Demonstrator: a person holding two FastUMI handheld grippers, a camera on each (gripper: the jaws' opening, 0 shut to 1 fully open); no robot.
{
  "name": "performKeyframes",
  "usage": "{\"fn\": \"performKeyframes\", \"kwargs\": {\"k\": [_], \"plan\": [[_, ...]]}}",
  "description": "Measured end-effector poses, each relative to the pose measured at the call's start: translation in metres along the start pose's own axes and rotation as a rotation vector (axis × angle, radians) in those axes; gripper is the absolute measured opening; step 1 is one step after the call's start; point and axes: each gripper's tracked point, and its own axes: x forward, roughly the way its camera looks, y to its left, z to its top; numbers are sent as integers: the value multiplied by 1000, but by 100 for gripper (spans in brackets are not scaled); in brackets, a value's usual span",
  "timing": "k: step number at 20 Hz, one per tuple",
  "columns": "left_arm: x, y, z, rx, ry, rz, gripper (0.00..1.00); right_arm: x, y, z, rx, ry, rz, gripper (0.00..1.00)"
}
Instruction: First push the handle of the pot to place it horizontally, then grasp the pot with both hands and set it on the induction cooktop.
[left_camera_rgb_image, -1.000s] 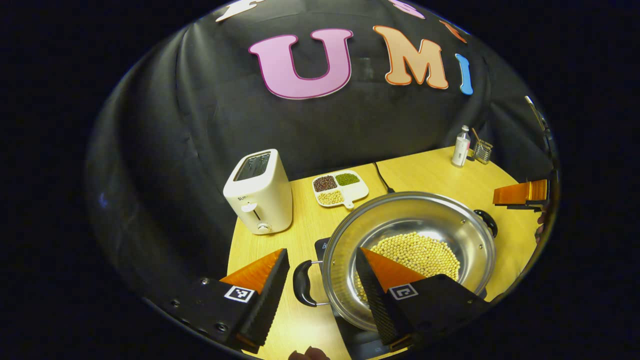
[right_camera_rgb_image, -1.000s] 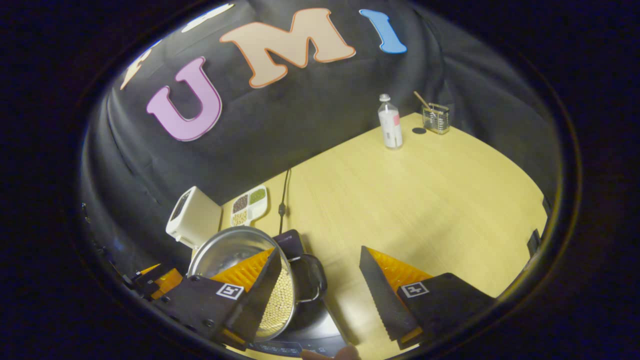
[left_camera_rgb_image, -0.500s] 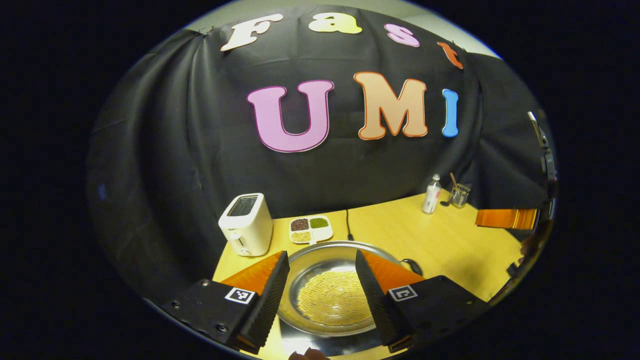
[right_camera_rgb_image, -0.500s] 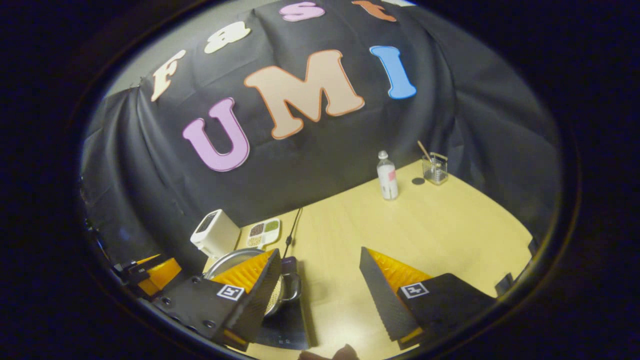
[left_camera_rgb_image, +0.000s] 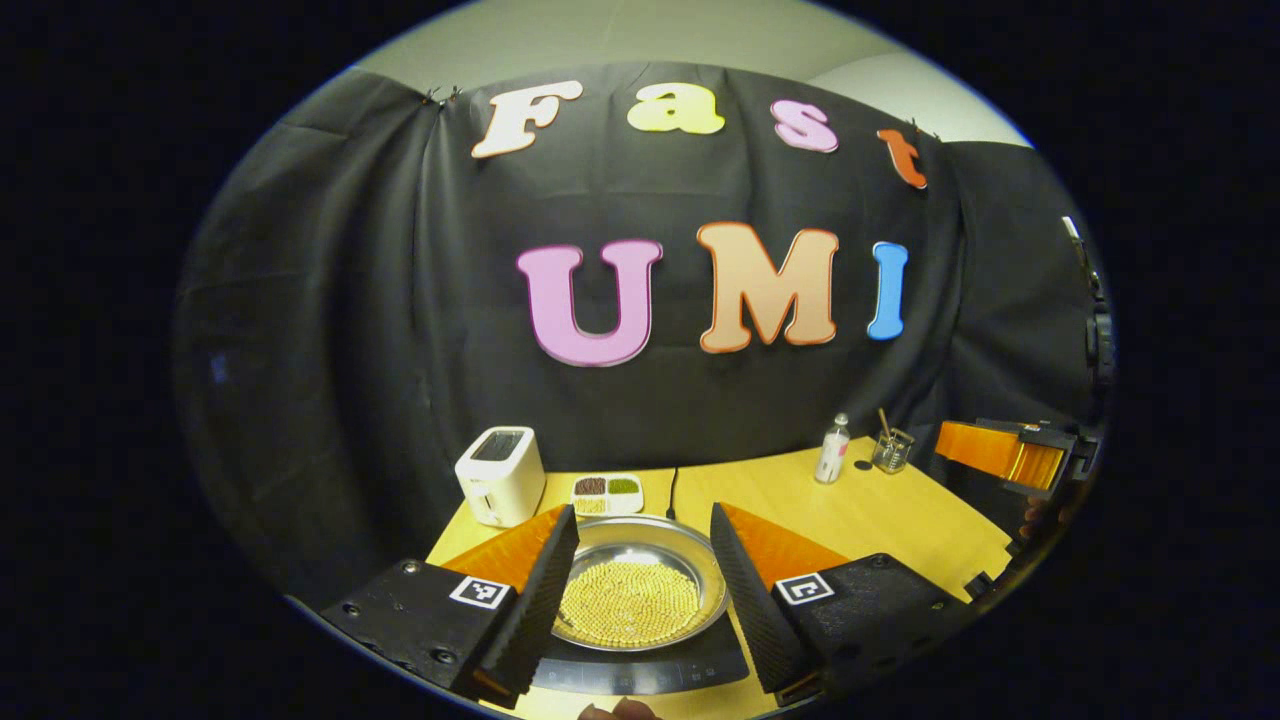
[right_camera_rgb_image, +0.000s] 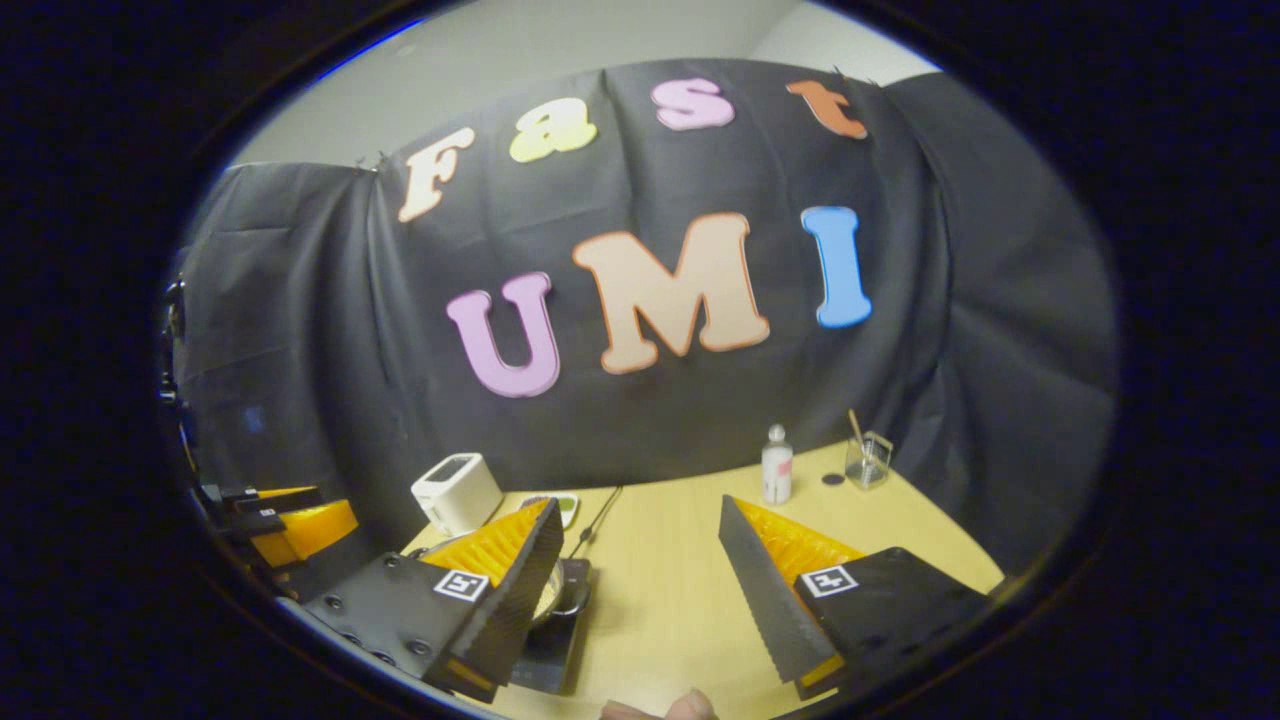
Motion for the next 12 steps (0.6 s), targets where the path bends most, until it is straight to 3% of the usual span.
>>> {"fn": "performKeyframes", "kwargs": {"k": [1, 2, 5, 8, 12], "plan": [[-7, -4, 10, 0, -25, -11, 81, -11, 1, 20, -37, -51, 4, 93], [-13, -7, 19, 6, -52, -18, 81, -20, 3, 33, -56, -82, 7, 97], [-32, -4, 34, 35, -84, -12, 81, -51, 20, 61, -34, -117, 20, 93], [-50, 0, 48, 13, -128, 13, 82, -64, 11, 85, -40, -190, -4, 93], [-78, 0, 65, -9, -186, 35, 81, -86, -1, 80, -61, -183, -29, 93]]}}
